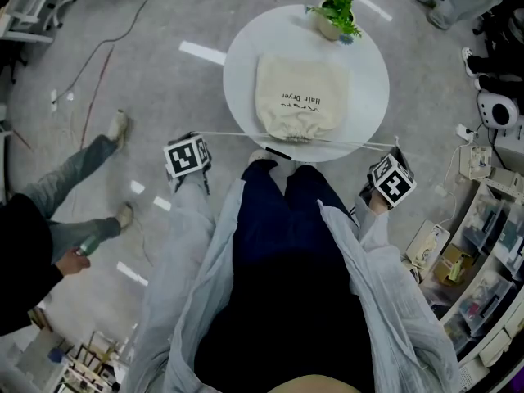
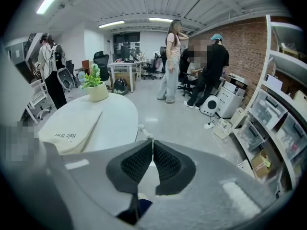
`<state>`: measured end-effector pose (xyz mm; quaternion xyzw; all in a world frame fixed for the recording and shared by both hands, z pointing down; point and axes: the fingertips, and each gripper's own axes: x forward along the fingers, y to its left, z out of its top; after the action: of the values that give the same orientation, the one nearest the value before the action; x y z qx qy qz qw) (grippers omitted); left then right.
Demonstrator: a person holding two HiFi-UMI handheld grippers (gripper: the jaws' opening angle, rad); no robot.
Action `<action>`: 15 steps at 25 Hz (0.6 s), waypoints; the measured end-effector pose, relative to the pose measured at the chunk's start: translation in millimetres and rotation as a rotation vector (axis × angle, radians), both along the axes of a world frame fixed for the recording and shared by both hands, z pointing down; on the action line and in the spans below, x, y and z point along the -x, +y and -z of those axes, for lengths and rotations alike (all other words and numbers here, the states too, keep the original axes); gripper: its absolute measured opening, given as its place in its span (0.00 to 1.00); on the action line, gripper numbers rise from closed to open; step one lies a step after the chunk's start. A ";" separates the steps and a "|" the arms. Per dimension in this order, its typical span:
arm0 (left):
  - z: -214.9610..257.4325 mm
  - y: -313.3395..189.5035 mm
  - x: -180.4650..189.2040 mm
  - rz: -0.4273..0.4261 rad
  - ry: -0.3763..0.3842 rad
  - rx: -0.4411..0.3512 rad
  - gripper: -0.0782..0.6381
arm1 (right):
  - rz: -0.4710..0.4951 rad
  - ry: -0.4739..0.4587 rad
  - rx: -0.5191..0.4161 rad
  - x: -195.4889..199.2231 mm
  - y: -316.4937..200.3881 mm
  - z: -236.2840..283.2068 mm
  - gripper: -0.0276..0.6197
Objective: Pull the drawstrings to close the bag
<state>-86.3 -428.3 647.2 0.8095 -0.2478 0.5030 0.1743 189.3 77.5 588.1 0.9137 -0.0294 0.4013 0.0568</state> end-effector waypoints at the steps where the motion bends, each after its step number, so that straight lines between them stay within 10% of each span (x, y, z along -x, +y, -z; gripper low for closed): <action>1: -1.0 0.1 1.0 -0.001 -0.005 -0.001 0.15 | -0.003 0.000 -0.002 0.2 0.9 0.3 0.06; 15: 24.9 7.0 -32.3 -0.154 0.059 0.001 0.14 | 0.151 -0.048 -0.090 -3.4 -29.6 3.7 0.06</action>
<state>-54.0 -421.3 622.3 0.8404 -0.1792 0.4911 0.1427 192.8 47.9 584.4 0.9007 -0.1176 0.4158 0.0452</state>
